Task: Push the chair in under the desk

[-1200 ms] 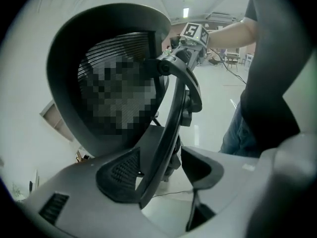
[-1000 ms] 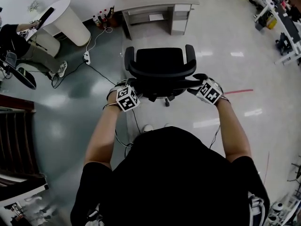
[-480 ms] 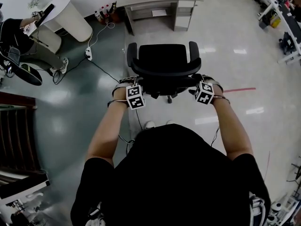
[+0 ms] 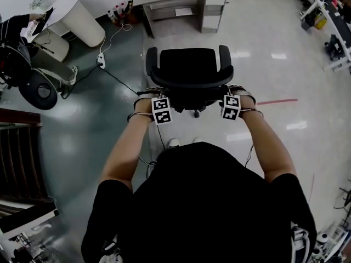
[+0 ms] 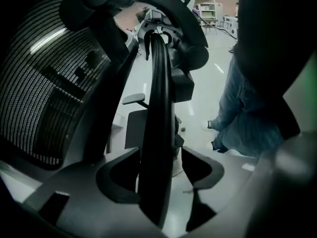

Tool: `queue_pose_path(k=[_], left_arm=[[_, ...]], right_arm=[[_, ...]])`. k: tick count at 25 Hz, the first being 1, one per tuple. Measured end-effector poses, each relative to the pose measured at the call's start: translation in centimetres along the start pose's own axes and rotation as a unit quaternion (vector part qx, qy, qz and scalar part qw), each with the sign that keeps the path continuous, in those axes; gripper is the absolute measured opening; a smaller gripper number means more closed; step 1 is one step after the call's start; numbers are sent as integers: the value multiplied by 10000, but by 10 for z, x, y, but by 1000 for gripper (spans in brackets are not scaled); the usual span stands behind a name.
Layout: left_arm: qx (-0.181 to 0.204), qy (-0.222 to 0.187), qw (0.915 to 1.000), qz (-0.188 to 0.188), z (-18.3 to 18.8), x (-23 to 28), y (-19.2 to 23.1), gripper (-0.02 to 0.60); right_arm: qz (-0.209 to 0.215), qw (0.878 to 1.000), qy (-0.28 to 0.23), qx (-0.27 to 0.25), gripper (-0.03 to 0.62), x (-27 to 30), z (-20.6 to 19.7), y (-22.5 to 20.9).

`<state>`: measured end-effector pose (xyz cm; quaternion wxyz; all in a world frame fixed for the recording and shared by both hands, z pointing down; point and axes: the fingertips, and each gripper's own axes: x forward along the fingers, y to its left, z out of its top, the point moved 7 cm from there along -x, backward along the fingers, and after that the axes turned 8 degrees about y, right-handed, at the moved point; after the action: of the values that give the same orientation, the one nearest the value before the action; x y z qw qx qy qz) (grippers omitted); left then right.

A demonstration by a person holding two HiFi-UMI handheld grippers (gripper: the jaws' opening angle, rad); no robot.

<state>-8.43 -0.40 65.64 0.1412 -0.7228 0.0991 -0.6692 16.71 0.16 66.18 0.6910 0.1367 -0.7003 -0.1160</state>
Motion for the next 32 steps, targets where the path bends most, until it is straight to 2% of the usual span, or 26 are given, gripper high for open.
queue_pose_path(k=[7,13,15,21,32], left_arm=[[137,185,9994,259,-1,12,0,236],[291,309,9967,695,-1,14,1,108],[291,355,9962,742,-1,15,3,86],[267,484,9966,607,0,17,4,78],[147,577,9955,739,2,28,16,78]], right_arm=[[-261,9995,124,-125,206,9,0,-3],[-610,9978,161,-179,126,10,-1,-2],[-657,9975,156,-189,123,10,-1,-4],[-713,9969,171,-268,116,12,-3,-5],[-804,9957,225,-409,101,24,-5,-21]])
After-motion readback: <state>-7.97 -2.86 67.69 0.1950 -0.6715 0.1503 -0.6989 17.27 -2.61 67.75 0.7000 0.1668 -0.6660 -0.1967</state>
